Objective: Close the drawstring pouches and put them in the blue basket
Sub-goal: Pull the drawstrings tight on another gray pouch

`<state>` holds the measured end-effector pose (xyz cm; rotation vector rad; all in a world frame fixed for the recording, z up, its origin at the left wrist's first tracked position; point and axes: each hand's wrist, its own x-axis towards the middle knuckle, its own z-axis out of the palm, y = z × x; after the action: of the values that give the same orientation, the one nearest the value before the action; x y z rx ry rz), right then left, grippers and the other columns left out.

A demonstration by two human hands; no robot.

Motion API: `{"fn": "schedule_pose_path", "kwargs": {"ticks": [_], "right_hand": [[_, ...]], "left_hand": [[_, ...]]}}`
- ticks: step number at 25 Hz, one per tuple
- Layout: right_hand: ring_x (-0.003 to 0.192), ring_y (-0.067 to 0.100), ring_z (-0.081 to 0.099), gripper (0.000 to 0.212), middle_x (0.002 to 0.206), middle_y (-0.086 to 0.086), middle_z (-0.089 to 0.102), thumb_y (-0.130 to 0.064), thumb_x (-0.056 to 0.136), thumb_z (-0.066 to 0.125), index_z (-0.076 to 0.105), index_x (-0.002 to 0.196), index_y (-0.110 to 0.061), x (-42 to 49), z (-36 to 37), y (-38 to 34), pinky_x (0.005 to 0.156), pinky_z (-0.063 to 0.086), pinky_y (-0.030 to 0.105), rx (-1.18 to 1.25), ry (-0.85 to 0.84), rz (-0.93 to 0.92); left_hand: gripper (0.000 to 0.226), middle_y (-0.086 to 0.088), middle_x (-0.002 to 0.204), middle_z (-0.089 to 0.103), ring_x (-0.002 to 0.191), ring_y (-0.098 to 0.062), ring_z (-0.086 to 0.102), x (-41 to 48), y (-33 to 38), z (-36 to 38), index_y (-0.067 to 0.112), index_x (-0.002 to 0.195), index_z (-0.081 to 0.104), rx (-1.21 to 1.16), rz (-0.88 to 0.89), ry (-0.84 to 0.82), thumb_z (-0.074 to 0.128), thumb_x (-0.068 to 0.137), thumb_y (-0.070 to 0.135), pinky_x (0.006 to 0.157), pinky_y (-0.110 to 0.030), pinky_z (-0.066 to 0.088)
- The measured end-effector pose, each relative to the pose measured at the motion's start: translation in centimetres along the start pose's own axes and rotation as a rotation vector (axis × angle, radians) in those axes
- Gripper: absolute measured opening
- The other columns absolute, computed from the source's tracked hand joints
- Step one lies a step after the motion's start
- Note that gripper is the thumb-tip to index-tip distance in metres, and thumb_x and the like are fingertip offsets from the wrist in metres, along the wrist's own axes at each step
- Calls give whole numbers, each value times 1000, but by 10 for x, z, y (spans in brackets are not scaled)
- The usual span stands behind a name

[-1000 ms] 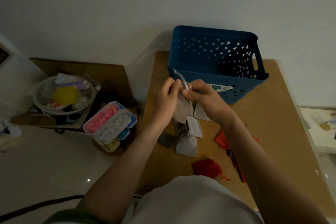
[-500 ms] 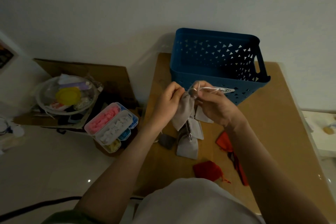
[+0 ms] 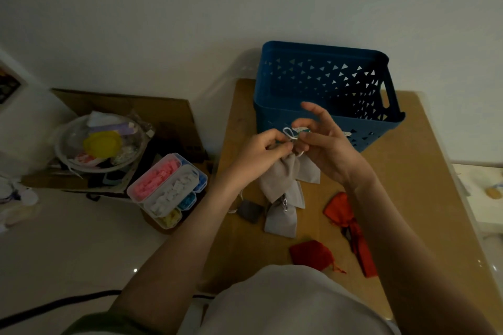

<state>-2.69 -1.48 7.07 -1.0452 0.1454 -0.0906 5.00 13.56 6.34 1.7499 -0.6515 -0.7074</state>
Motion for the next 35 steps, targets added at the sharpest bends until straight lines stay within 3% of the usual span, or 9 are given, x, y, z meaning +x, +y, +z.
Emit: {"fn": "schedule_pose_path", "kwargs": {"ticks": [4,7,9,14,20,24,27,30,35], "right_hand": [[64,18,51,66,115,8,56,8,79,60,43,134,-23,-1,-5,-1,61,46,29,-146,60,75],[79,18,57,47,130,7,52,6,85,62,54,122,-22,0,-7,0,73,49,28,-498,122,118],[82,15,58,31,119,6,58,3,88,60,60,111,-17,0,-7,2,77,50,28,-566,110,153],[65,8,54,16,75,3,60,-3,97,48,63,94,-6,3,-3,7,65,46,19,-496,112,108],[77,8,61,32,107,4,58,-4,87,60,56,118,-12,2,-5,8,70,51,21,-315,144,72],[90,20,61,41,100,13,63,-10,78,71,58,116,-7,-1,-6,4,86,51,31,-429,15,124],[85,10,62,16,94,9,64,-1,86,62,62,102,-4,0,0,3,81,51,22,-576,64,113],[82,15,61,11,90,15,64,-12,93,58,65,90,-6,3,-6,7,80,49,30,-669,164,87],[77,13,61,29,88,8,64,-17,103,36,58,86,-8,2,-8,3,72,51,24,-365,283,23]], "left_hand": [[17,6,68,50,63,-4,47,4,2,2,21,78,51,132,-47,89,51,95,21,60,-20,36],[26,-1,63,46,54,-8,43,5,3,4,13,76,44,-17,-64,221,42,100,22,52,-20,36],[28,-1,68,49,61,-8,47,4,4,4,14,75,45,-132,-69,263,40,101,23,59,-19,41],[17,2,102,63,97,-10,61,5,-9,9,16,105,53,-247,-79,87,57,93,28,86,-26,50],[11,8,87,67,88,-8,64,4,-15,12,17,93,70,4,24,27,60,92,22,82,-32,52],[14,6,77,59,72,2,56,-2,-6,11,18,81,60,-239,-7,128,55,95,20,70,-14,43],[17,-1,71,57,71,-12,55,-4,-1,11,15,68,57,-684,-52,108,56,85,15,70,-26,43],[13,-4,68,48,67,-16,48,-6,-1,2,16,57,53,-1037,-36,-23,56,70,17,68,-29,41],[33,3,58,49,62,-11,48,0,1,-6,22,49,52,-850,-66,51,53,78,7,68,-25,41]]}}
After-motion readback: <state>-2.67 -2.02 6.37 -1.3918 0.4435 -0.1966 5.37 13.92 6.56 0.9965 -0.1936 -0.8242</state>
